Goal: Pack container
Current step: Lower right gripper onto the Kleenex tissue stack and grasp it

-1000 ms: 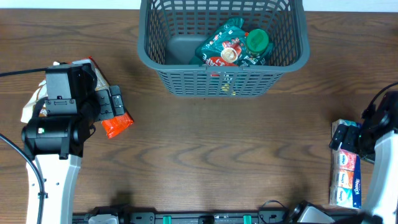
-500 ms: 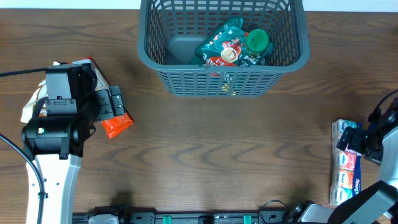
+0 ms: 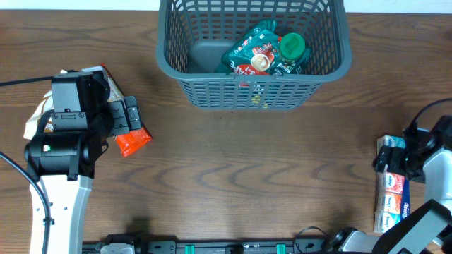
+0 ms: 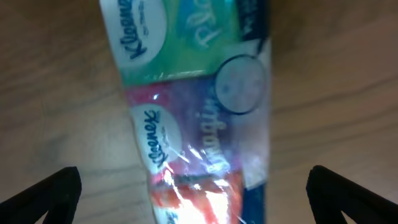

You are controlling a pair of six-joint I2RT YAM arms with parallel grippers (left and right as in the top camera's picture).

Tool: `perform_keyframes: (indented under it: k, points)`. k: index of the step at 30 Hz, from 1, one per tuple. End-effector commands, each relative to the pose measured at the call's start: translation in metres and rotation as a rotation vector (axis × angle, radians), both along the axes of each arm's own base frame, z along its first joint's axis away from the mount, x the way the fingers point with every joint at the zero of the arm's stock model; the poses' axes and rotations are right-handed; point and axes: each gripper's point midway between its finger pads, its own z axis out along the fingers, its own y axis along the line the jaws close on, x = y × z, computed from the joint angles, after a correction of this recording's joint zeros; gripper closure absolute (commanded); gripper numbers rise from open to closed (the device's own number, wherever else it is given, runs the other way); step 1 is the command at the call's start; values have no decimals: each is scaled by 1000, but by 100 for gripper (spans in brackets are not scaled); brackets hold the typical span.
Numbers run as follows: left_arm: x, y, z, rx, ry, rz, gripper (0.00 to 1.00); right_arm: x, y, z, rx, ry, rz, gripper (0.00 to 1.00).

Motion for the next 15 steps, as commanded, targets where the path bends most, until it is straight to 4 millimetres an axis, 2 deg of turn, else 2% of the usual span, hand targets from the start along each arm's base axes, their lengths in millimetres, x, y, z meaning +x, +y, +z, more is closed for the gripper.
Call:
perform_keyframes:
  k: [1, 15]
  points:
    - [1, 3, 9, 11, -25, 5, 2, -2, 3, -12, 11, -8, 25, 1]
    - [1, 3, 9, 10, -22, 5, 1, 2, 8, -48, -12, -83, 33, 2]
